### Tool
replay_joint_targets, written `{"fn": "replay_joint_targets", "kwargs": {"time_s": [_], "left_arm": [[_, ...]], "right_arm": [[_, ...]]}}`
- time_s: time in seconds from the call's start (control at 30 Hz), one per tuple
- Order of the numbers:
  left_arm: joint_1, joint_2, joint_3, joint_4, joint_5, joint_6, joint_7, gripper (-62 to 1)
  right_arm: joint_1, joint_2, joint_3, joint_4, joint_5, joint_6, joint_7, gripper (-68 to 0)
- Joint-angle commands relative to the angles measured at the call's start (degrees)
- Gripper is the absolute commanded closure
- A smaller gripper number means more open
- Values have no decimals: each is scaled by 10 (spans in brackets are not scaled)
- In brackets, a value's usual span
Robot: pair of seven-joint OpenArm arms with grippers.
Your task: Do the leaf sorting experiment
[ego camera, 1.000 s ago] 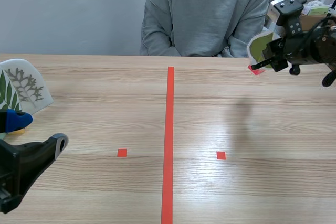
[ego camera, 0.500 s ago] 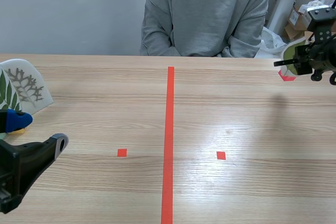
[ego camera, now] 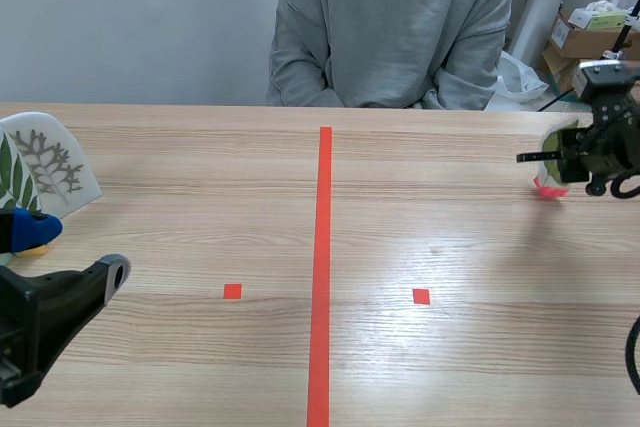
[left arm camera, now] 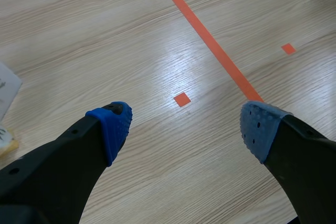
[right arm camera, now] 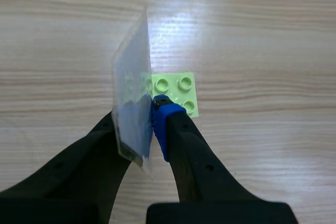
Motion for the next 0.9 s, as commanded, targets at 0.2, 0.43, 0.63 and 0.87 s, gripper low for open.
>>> {"fn": "replay_joint_targets", "kwargs": {"time_s": [0.2, 0.43, 0.63, 0.87], "left_arm": [[-2, 2, -2, 7, -6, 0, -8, -452], [-2, 2, -2, 7, -6, 0, -8, -452], [-2, 2, -2, 7, -6, 0, -8, -452], [-2, 2, -2, 7, -6, 0, -7, -452]], "right_arm": [[-2, 9, 2, 13, -2, -14, 19, -15], [0, 9, 2, 13, -2, -14, 19, -106], [0, 9, 2, 14, -11, -14, 19, -335], [-1, 14, 2, 19, -6, -13, 1, -492]]}}
